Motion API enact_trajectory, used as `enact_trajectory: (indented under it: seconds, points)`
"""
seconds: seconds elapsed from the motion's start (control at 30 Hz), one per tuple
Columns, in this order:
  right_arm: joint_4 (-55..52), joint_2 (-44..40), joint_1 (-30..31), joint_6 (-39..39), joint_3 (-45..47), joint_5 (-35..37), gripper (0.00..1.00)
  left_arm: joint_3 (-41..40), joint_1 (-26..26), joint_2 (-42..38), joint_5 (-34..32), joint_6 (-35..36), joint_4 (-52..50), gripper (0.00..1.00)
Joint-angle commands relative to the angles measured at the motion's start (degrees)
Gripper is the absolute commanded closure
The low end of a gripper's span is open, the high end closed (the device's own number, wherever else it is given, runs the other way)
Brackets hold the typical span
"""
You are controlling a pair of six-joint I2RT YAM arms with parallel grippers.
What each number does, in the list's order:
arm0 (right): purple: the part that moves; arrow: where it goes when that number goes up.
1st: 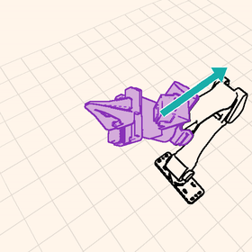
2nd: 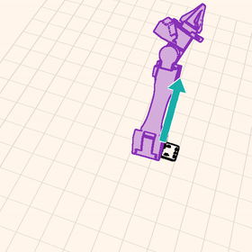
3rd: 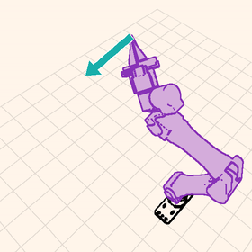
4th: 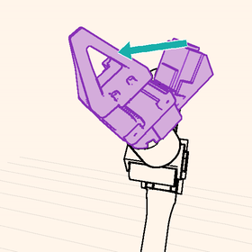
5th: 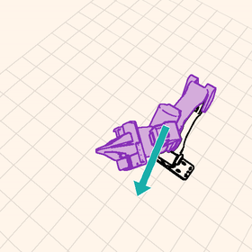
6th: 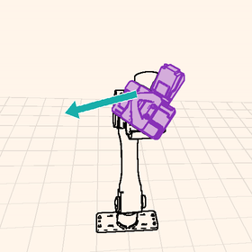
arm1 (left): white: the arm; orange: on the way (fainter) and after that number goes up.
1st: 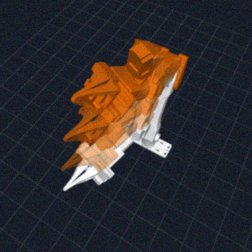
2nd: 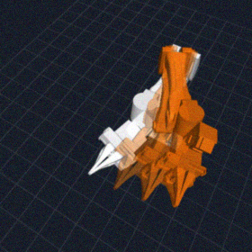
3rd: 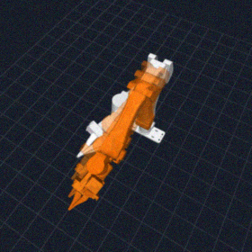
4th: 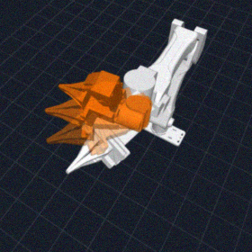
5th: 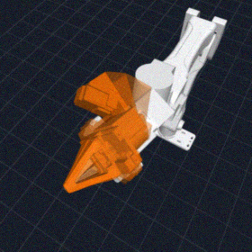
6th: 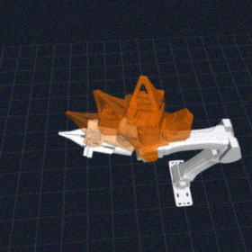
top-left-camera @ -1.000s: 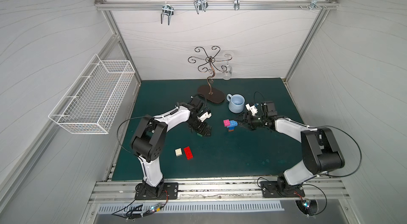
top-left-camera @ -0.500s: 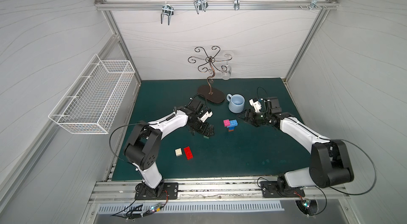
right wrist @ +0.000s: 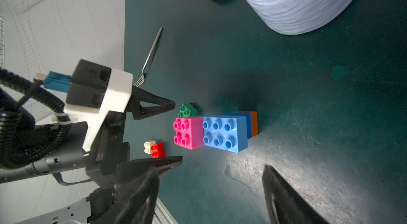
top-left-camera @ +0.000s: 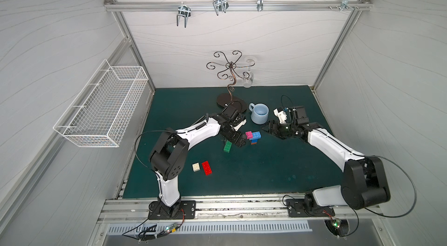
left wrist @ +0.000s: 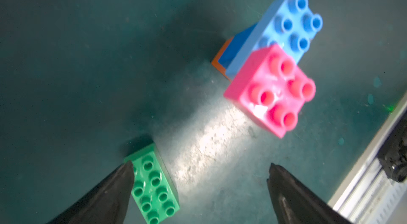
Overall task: Assemble a spoon with lego
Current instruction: Adjust the lego brick at the center of the board, then pick up the lego brick from the center of the board.
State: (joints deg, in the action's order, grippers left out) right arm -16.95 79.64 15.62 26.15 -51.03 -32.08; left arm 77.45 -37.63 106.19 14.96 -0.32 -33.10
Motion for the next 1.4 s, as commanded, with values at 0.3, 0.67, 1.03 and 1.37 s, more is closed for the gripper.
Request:
enact_trajectory:
  seconds: [0.3, 0.67, 1.03, 1.37]
  points:
    - [0.16, -0.73, -1.53, -1.01, 0.93, -0.88, 0.23, 6.76, -0.76, 4.72, -4.24, -2.86, 0.32, 0.0]
    - [0.55, -0.53, -2.02, -1.19, 1.28, -1.24, 0.23, 7.98, -0.7, 5.65, -6.18, -2.84, 0.21, 0.0]
    - [-9.59, -5.55, 2.98, -5.43, -3.62, 11.81, 0.24, -0.22, -0.49, -4.97, -5.46, -0.96, 2.34, 0.0]
    - [-23.04, -3.23, 31.53, -3.91, -16.93, 40.15, 0.23, -27.6, 17.19, -37.48, -12.23, -13.21, 14.73, 0.0]
